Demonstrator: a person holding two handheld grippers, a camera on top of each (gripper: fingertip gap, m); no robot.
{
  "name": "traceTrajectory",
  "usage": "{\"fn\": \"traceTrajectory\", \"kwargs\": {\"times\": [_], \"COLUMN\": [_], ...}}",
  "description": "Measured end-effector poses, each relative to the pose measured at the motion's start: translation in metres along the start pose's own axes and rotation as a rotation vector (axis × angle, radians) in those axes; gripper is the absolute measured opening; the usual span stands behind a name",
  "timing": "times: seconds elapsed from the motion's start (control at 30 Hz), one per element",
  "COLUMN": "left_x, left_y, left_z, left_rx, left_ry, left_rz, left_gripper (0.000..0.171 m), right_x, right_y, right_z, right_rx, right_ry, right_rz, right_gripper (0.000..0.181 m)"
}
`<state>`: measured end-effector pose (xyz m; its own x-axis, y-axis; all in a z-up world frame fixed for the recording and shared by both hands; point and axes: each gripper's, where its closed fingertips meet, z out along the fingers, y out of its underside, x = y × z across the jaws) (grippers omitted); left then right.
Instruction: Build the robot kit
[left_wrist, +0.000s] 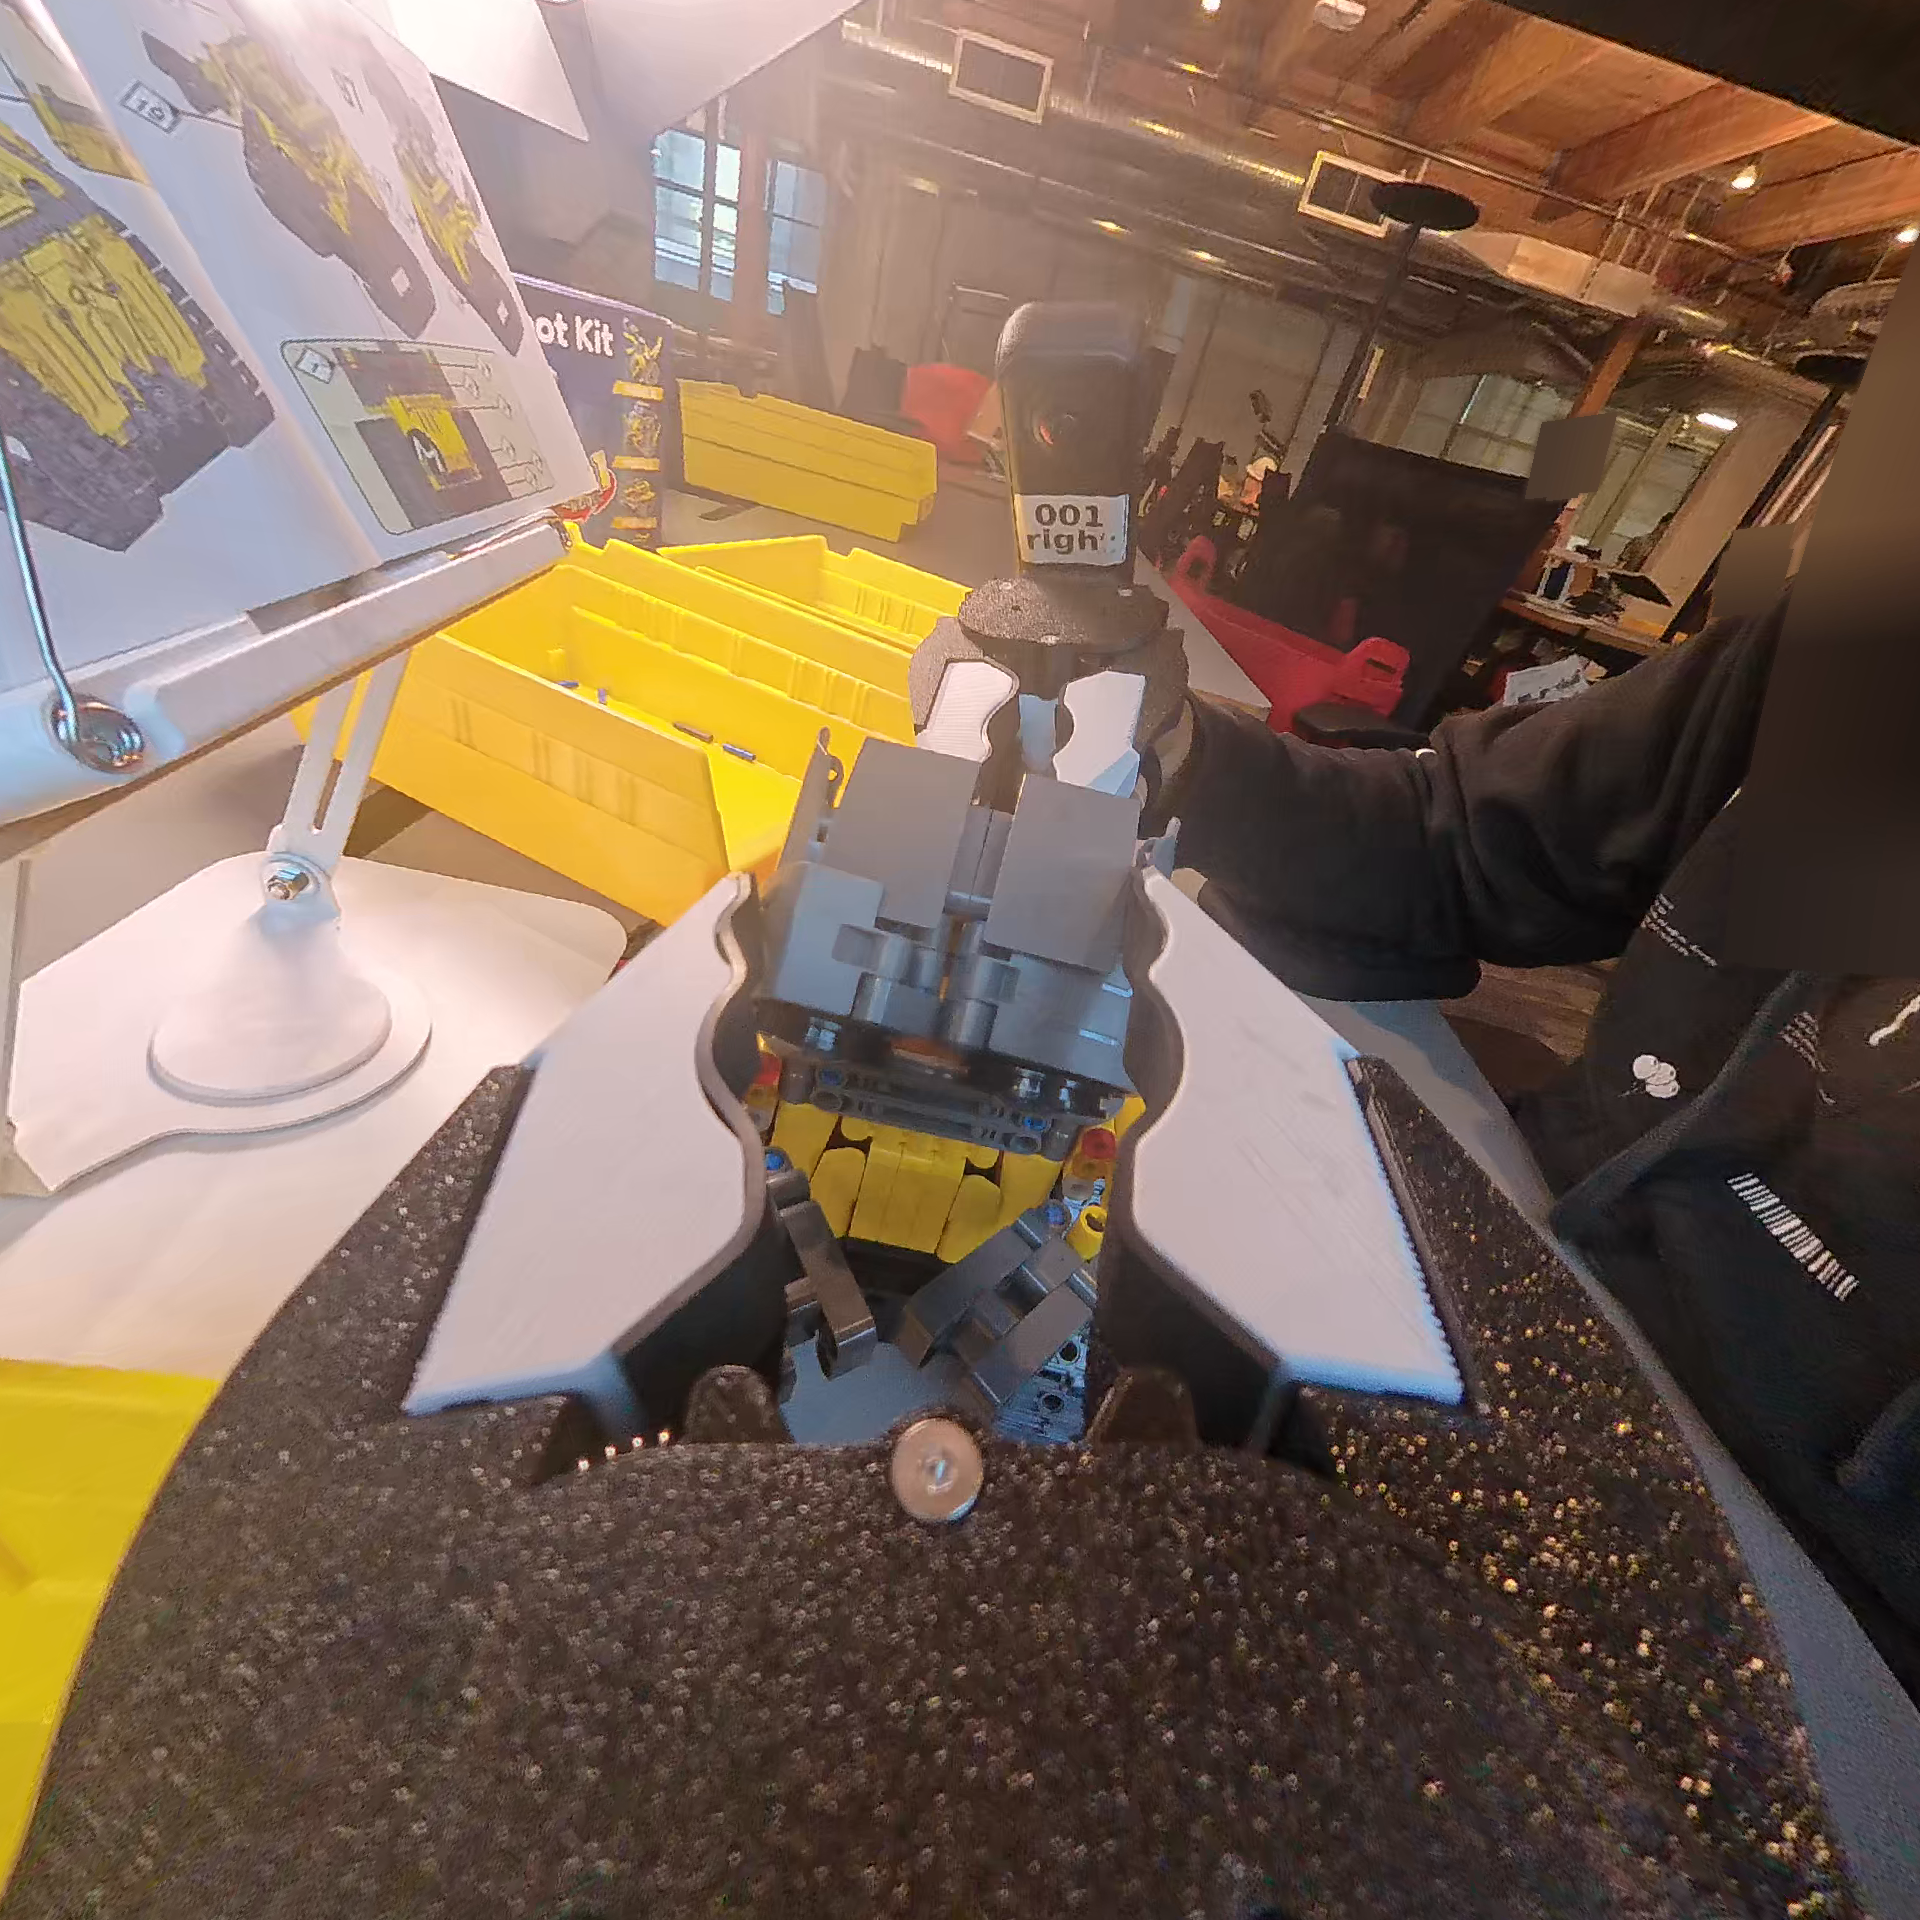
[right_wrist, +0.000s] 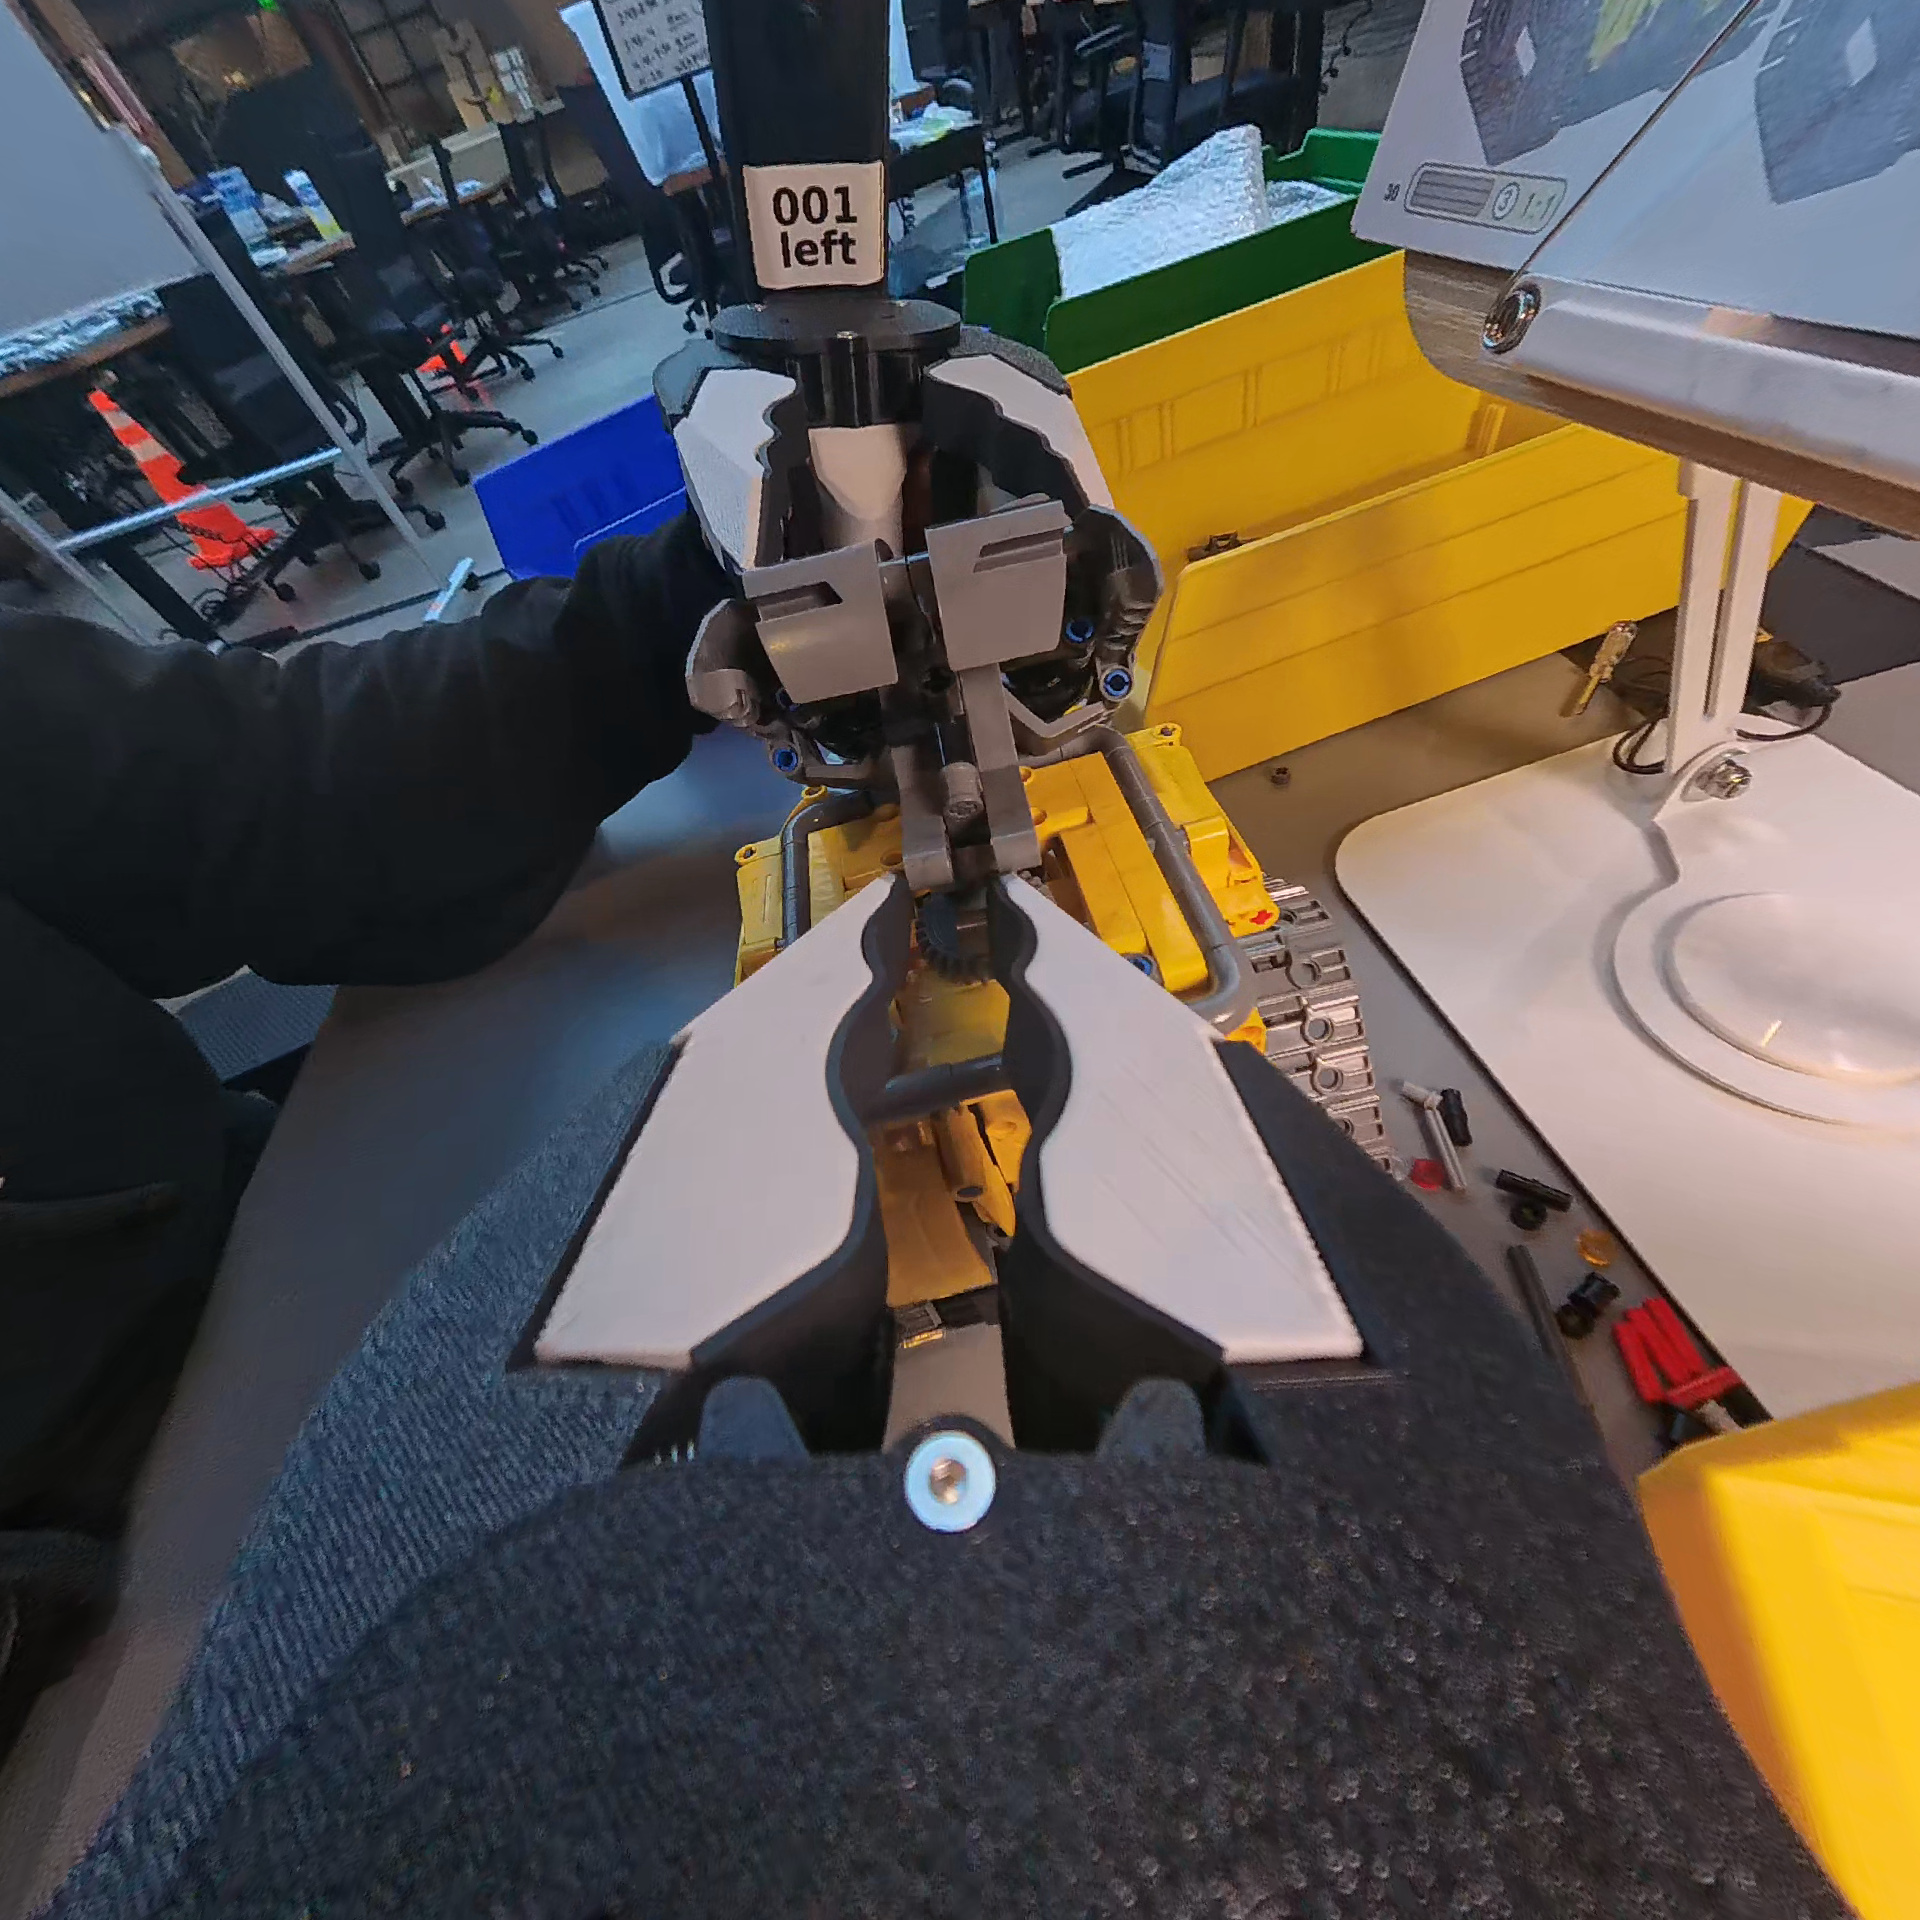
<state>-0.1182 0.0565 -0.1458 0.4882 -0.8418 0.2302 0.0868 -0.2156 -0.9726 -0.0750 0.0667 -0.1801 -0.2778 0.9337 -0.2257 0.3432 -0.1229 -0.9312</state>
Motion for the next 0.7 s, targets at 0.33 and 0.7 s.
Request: {"fn": "traceTrajectory", "kwargs": {"times": [0.33, 0.7], "left_x": [0.009, 0.003], "left_y": [0.002, 0.012], "left_z": [0.004, 0.017], "left_rx": [-0.189, -0.235], "left_ry": [-0.135, -0.162], "left_rz": [0.259, 0.276], "left_gripper": [0.102, 0.082], "right_x": [-0.004, 0.002], "right_y": [-0.016, -0.019], "right_z": [-0.014, 0.007], "right_rx": [0.003, 0.054], "right_ry": [0.039, 0.047], "right_rz": [-0.121, -0.073], "right_gripper": [0.020, 0.006]}}
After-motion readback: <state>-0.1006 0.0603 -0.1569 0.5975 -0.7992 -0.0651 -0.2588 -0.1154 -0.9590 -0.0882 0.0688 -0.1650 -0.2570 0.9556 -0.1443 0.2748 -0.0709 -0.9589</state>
